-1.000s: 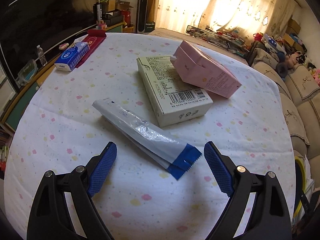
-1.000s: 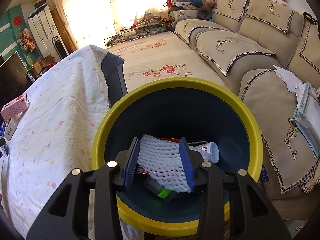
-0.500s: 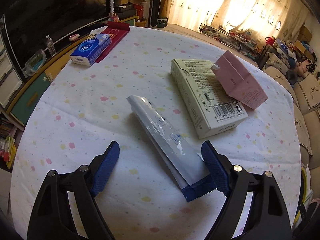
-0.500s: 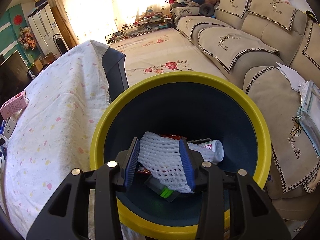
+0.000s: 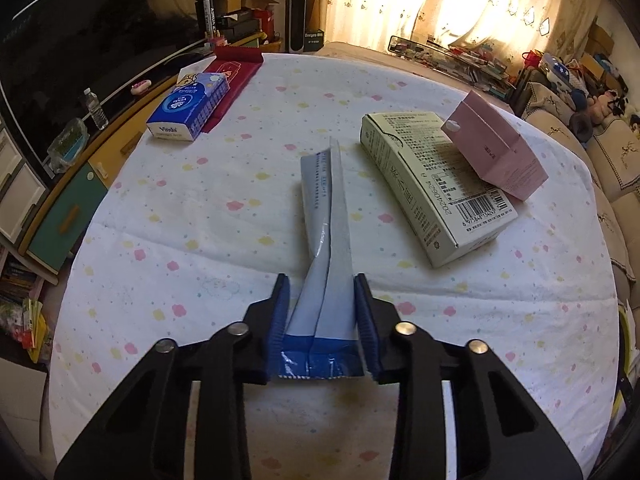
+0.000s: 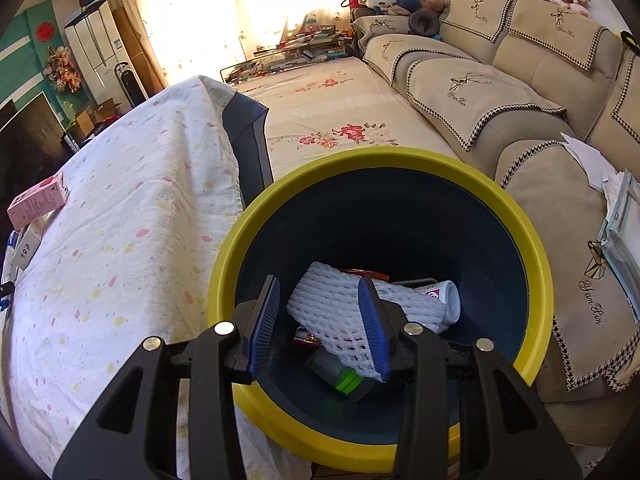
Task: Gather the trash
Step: 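Carry the white-and-blue toothpaste tube over the bin and open the left gripper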
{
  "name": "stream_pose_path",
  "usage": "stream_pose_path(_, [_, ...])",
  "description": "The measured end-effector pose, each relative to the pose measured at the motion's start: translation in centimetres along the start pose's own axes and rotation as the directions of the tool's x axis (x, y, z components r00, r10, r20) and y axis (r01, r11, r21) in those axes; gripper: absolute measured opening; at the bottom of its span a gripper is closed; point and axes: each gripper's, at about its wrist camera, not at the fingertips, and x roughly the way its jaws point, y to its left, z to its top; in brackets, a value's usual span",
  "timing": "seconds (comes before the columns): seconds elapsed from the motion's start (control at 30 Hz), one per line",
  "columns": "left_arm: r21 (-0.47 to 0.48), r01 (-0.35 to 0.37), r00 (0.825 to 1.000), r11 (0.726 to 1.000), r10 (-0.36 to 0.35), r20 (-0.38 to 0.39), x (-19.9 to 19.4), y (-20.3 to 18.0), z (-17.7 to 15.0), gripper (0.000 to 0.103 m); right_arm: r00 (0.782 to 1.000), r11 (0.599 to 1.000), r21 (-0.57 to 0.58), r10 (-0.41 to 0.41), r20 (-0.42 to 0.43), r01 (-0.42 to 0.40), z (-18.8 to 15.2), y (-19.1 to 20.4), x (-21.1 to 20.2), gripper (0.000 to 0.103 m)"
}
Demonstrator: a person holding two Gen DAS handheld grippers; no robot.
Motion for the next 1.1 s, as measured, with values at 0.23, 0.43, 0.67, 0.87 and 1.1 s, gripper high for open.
stream_pose_path(0.23, [0.026,0.043,0.999,0.999,-0.043,0.007,-1.8,0.4,-1.7,0.029,1.000,1.000,0.004,0.004,0.001,-0.004,-0.1,0.0,-0.3,0.039])
stream_pose_path(0.43, [0.119,0.078,0.993,0.990,-0.087,0.079,-7.2,-1.8,-4.7,0.029,1.000,1.000,0.014,0.014,0.005,-0.015,-0.5,-0.3,-0.8,0.039])
stream_pose_path(0.67, [0.270,0.192,0.969,0.943,-0.226,0.099,-13.0,-8.0,-8.2,0.029,0.999,0.999,0.023,0.027,0.025,-0.027,-1.0,-0.6,-2.0,0.039])
stream_pose_path(0.87, [0.428,0.325,0.928,0.843,-0.371,0.027,-15.3,-16.4,-11.1,0.029,0.996,0.999,0.036,0.021,0.082,-0.024,-1.1,-1.8,-4.7,0.040])
stream_pose_path(1.1, [0.550,0.430,0.881,0.716,-0.467,-0.081,-16.3,-26.4,-13.5,0.029,0.984,0.996,0.088,-0.021,0.177,0.006,-1.7,-5.0,-9.0,0.045])
